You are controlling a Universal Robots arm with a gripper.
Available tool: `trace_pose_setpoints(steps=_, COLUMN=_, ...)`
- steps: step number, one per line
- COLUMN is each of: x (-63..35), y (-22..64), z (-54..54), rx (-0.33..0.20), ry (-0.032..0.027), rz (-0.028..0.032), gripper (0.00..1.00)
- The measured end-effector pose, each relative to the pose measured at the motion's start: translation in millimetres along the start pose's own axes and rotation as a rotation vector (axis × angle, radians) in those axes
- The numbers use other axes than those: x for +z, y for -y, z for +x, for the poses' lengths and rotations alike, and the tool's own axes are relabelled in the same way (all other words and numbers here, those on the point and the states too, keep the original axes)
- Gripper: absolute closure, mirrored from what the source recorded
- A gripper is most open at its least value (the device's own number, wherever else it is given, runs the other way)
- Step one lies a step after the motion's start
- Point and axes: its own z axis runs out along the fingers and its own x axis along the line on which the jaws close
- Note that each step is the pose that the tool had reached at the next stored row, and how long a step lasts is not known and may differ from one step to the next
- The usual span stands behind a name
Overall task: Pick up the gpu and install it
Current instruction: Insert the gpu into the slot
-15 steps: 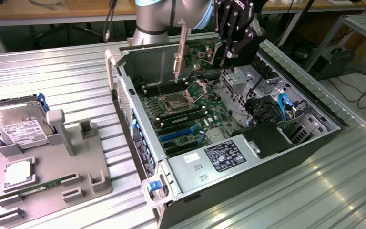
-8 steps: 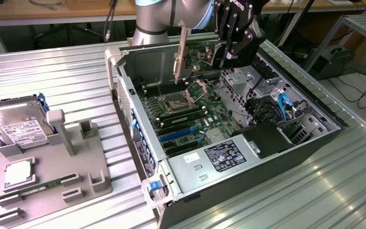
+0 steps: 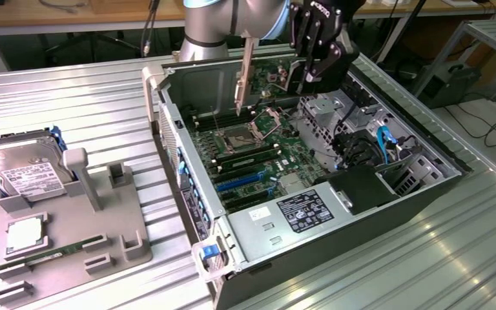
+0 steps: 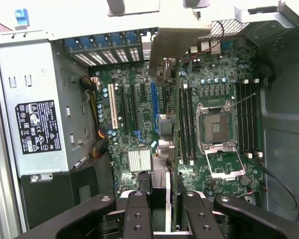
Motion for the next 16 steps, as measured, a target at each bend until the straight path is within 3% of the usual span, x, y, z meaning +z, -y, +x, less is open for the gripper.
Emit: trace_pose_setpoints(steps=16, x=6.0, y=0.0, z=-0.1, rx=0.000, ry=0.0000, rz=0.0000, gripper=0.72)
